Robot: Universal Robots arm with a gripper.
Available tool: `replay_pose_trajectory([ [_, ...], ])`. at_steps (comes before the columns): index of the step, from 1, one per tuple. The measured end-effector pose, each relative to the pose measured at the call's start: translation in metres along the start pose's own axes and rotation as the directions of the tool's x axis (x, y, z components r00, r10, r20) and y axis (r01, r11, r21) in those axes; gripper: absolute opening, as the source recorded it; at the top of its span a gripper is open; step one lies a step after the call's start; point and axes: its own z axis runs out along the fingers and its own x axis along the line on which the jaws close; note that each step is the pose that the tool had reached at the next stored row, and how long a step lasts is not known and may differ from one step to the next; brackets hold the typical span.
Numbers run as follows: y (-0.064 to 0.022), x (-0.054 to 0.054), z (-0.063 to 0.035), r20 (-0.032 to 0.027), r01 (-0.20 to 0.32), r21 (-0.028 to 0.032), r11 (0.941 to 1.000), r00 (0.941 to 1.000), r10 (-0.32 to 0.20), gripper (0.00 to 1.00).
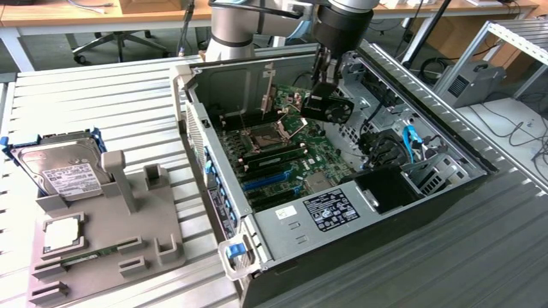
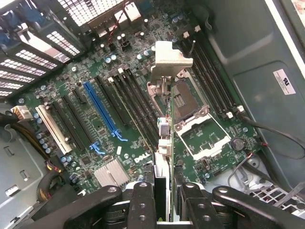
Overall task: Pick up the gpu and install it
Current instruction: 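Insert the gpu into the slot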
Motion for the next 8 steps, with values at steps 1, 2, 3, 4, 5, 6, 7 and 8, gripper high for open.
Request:
replay_pose_trajectory([
  [1,0.0000,0.0000,0.0000,-0.0001,0.003,-0.0001,1.0000,1.0000,-0.003,0.26],
  [2,0.0000,0.0000,0.0000,-0.0002,0.007,-0.0002,1.0000,1.0000,-0.007,0.26],
  [3,0.0000,0.0000,0.0000,-0.0003,0.012,-0.0003,0.9999,0.9999,-0.012,0.26],
  [4,0.0000,0.0000,0.0000,-0.0004,0.016,-0.0004,0.9999,0.9999,-0.016,0.26],
  [5,0.0000,0.0000,0.0000,-0.0004,0.020,-0.0005,0.9998,0.9998,-0.020,0.26],
  [6,0.0000,0.0000,0.0000,-0.0006,0.023,-0.0006,0.9997,0.9997,-0.023,0.26],
  [7,0.0000,0.0000,0.0000,-0.0006,0.026,-0.0007,0.9997,0.9997,-0.026,0.26],
  [8,0.0000,0.0000,0.0000,-0.0007,0.030,-0.0008,0.9996,0.9996,-0.030,0.26],
])
